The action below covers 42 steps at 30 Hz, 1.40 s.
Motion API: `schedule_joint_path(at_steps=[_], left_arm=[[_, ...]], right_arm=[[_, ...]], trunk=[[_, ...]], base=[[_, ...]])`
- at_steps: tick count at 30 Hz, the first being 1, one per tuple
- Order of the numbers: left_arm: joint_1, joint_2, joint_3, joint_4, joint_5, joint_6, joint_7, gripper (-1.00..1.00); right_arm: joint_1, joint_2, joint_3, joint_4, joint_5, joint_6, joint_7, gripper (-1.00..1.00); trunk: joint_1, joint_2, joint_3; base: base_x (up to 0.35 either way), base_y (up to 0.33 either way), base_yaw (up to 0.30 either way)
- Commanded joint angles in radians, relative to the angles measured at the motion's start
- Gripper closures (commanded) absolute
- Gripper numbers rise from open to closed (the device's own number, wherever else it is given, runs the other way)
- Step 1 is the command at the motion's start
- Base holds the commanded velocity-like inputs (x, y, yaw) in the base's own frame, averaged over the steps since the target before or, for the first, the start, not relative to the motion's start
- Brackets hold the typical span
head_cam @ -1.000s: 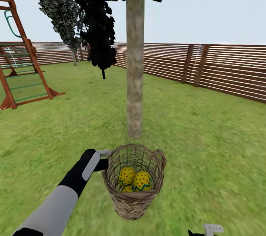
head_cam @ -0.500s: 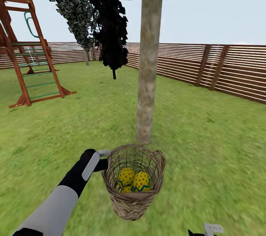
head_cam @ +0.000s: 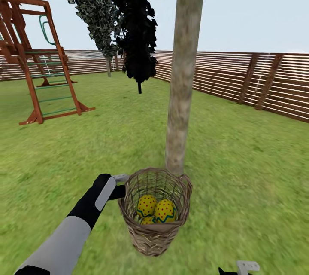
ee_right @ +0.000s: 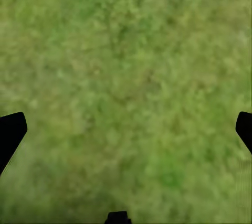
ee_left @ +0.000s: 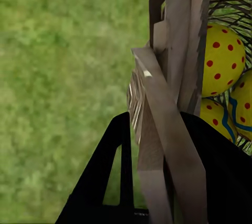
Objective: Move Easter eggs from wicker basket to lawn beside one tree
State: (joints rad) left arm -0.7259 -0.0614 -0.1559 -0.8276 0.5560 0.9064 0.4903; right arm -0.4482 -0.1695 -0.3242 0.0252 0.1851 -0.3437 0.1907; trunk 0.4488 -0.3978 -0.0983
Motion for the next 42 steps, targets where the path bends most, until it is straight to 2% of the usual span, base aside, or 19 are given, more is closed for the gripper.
schedule_joint_path(at_steps=[1, 8, 9, 10, 11, 12, 13, 14, 19, 20, 21, 22, 27, 32, 33, 42], left_arm=[[-0.001, 0.001, -0.002, -0.001, 0.024, -0.003, 0.011, 1.00], [-0.001, 0.003, -0.002, -0.002, 0.022, -0.003, 0.011, 1.00], [-0.001, 0.009, -0.001, -0.003, 0.020, -0.003, 0.011, 1.00], [-0.001, 0.032, 0.002, -0.005, 0.021, -0.003, 0.011, 1.00], [-0.001, 0.066, 0.020, -0.007, 0.023, -0.002, 0.011, 1.00], [-0.001, 0.081, 0.051, -0.008, 0.023, -0.002, 0.011, 1.00], [-0.001, 0.089, 0.095, -0.008, 0.022, -0.001, 0.011, 1.00], [-0.001, 0.092, 0.114, -0.008, 0.020, -0.001, 0.011, 1.00], [-0.001, 0.095, 0.127, -0.006, 0.016, -0.001, 0.011, 1.00], [0.004, 0.092, 0.131, -0.011, 0.053, -0.018, 0.005, 1.00], [0.010, 0.092, 0.131, -0.011, 0.019, -0.013, 0.005, 1.00], [0.016, 0.092, 0.131, -0.011, 0.004, -0.010, 0.005, 1.00], [0.046, 0.092, 0.131, -0.001, -0.006, -0.018, 0.005, 1.00], [0.049, 0.092, 0.131, -0.001, -0.007, -0.018, 0.004, 1.00], [0.049, 0.092, 0.131, -0.001, 0.053, -0.018, 0.004, 1.00], [0.049, 0.092, 0.131, -0.001, 0.054, -0.018, 0.004, 1.00]], right_arm=[[-0.001, 0.000, -0.009, 0.002, 0.009, -0.004, 0.002, -1.00], [-0.001, 0.001, -0.009, 0.002, 0.010, -0.006, 0.003, -1.00], [-0.001, 0.000, -0.009, 0.001, 0.010, -0.006, 0.003, -1.00], [-0.001, 0.000, -0.009, 0.001, 0.010, -0.006, 0.003, -1.00], [-0.001, -0.001, -0.009, 0.001, 0.010, -0.006, 0.003, -1.00], [-0.001, -0.001, -0.009, 0.000, 0.010, -0.006, 0.003, -1.00], [-0.001, -0.001, -0.009, 0.001, 0.010, -0.006, 0.003, -1.00], [-0.001, -0.001, -0.009, 0.001, 0.010, -0.006, 0.003, -1.00], [-0.001, -0.002, -0.009, 0.000, 0.010, -0.005, 0.003, -1.00], [-0.001, -0.004, -0.008, 0.005, 0.008, -0.001, 0.000, -1.00], [-0.003, -0.004, -0.008, 0.005, 0.008, -0.001, 0.000, -1.00], [-0.003, -0.004, -0.008, 0.005, 0.008, -0.001, 0.000, -1.00], [0.002, -0.004, -0.008, 0.005, 0.008, 0.000, 0.001, -1.00], [0.002, -0.004, -0.008, 0.005, 0.008, 0.000, 0.001, -1.00], [0.002, -0.004, -0.008, 0.005, 0.008, 0.000, 0.001, -1.00], [0.005, -0.004, -0.009, 0.005, 0.008, 0.000, 0.001, -1.00]], trunk=[[0.001, -0.002, -0.002], [0.001, -0.002, -0.002], [0.001, -0.002, -0.002], [0.001, -0.002, -0.002], [0.001, -0.002, -0.002], [0.001, -0.002, -0.002], [0.001, -0.002, -0.002], [0.001, -0.002, -0.002], [0.001, -0.002, -0.002], [0.001, -0.002, -0.002], [0.001, -0.002, -0.002], [0.001, -0.002, -0.002], [0.001, -0.002, -0.002], [0.001, -0.002, -0.002], [0.001, -0.002, -0.002], [0.001, -0.002, -0.002]], base=[[0.329, 0.000, 0.019], [0.329, 0.000, 0.202], [0.329, 0.000, 0.285], [0.329, 0.000, 0.285], [0.325, 0.000, 0.285], [0.298, 0.000, 0.285], [0.270, 0.000, 0.285], [0.262, 0.000, 0.285], [0.257, 0.000, 0.233], [0.000, 0.000, 0.000], [0.000, 0.000, 0.000], [0.000, 0.000, 0.000], [0.003, 0.000, 0.000], [0.267, 0.000, 0.000], [0.327, 0.000, 0.000], [0.329, 0.000, 0.000]])
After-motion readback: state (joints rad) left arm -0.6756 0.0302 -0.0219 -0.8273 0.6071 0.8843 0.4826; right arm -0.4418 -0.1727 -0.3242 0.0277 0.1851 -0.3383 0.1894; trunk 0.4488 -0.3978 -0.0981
